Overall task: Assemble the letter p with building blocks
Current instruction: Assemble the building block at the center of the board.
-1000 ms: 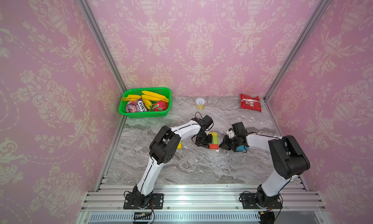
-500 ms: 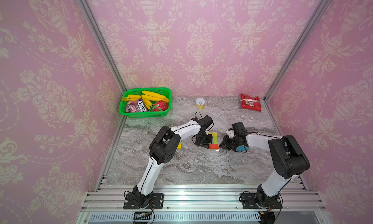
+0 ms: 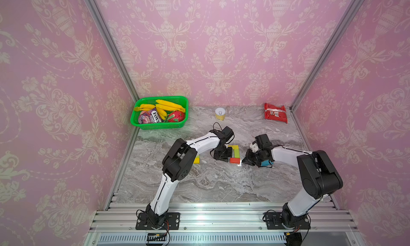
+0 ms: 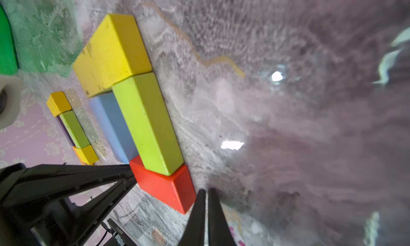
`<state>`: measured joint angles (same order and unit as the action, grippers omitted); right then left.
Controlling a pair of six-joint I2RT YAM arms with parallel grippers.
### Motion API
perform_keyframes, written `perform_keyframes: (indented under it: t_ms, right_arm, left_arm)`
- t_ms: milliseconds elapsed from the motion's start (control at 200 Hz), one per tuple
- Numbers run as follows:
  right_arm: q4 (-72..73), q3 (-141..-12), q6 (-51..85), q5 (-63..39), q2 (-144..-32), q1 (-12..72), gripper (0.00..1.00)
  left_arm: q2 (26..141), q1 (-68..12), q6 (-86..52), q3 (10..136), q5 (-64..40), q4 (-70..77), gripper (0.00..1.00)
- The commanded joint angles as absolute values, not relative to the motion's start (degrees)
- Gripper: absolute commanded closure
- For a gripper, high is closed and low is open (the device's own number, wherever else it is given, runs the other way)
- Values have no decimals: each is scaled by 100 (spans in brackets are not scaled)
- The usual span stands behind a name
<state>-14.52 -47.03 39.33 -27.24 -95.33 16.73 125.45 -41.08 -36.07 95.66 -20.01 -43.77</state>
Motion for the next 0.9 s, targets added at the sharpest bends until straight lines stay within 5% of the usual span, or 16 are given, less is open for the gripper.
perform_keyframes:
  t_ms: [0, 895]
  right_arm:
    - [-1901, -4839, 3738, -2414, -9231, 1624, 91]
    - [-1887, -4773, 3700, -2514, -9259, 1617, 91]
  left_arm:
    - [12205, -4078, -3583, 9436, -1821, -4368, 93]
    - [12423, -4122, -3568, 9334, -2153, -4150, 100]
